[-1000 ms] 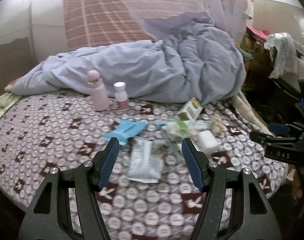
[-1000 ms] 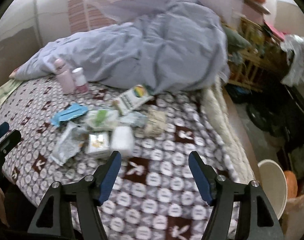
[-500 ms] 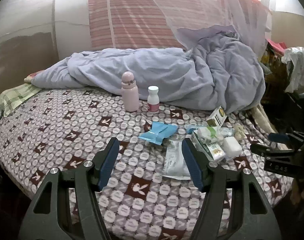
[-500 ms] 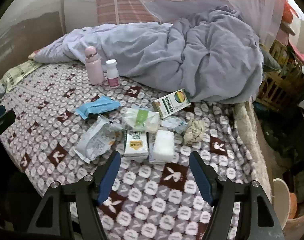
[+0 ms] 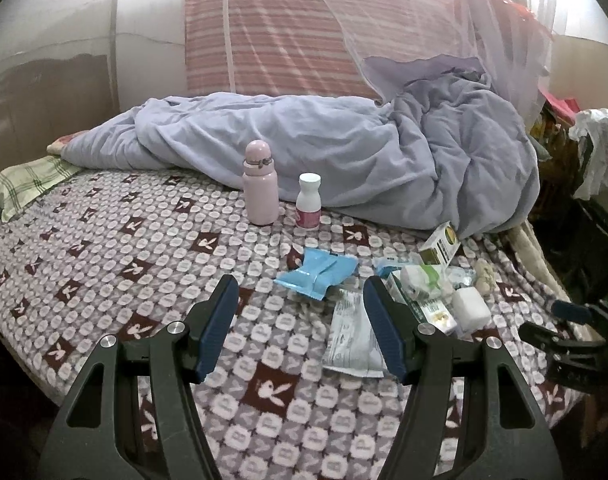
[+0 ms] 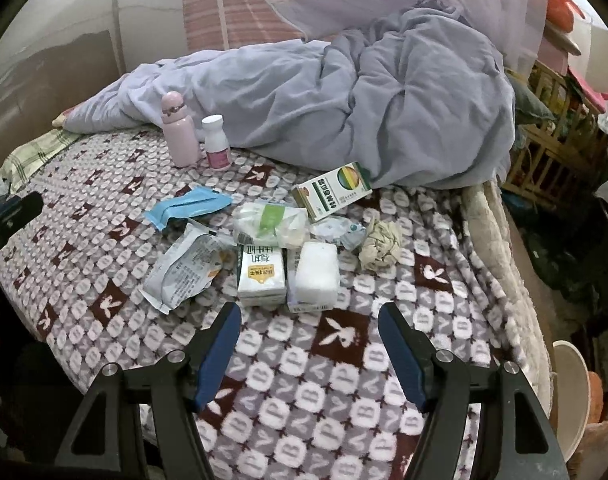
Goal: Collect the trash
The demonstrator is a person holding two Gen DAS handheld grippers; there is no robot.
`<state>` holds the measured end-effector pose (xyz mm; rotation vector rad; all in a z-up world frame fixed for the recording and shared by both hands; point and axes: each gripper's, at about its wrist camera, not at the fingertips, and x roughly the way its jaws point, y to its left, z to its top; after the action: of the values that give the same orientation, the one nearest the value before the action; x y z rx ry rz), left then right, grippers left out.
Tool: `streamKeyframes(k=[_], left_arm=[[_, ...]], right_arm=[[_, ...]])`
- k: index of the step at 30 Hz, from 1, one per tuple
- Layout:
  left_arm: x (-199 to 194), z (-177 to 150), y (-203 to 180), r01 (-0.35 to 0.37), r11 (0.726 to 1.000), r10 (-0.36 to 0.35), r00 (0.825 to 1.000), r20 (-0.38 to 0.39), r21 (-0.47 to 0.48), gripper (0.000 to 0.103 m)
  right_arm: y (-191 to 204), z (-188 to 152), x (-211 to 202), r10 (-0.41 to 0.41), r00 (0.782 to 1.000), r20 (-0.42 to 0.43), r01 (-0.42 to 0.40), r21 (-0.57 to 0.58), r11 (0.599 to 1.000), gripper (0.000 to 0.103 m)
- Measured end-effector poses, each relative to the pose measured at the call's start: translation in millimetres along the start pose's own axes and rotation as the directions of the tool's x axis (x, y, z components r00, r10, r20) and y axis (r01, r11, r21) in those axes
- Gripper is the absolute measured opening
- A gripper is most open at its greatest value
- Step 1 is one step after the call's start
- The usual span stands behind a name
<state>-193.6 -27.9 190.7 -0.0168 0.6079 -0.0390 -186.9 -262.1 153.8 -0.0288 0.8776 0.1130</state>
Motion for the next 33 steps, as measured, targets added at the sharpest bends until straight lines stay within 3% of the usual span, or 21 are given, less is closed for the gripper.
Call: streamKeyframes(k=[9,18,33], left_arm=[[21.1,-2.3,2.4,-0.025,1.0,0.025,0.999,-0.037,-0.007,0.064],[39.5,-10.9,11.3,-0.044,0.999,0.043,0.996,-0.084,-0.011,0.064],[86.3,-24.0,39.0,0.016,0.999,-0.024,0.967,-0.256,-0.033,0.064]], right_arm=[[-0.4,2.2,-0.4,0.03,0.999,0.04,-0.031,0.017,0.999,0.068],[9.9,1.2,16.6,0.066,0.998,0.003,-0.066,0.017,0.998,0.068],[-9.4,-5.1,53.7,0.1,0.992,-0.078,-0.096,0.047,0.994,0.068]])
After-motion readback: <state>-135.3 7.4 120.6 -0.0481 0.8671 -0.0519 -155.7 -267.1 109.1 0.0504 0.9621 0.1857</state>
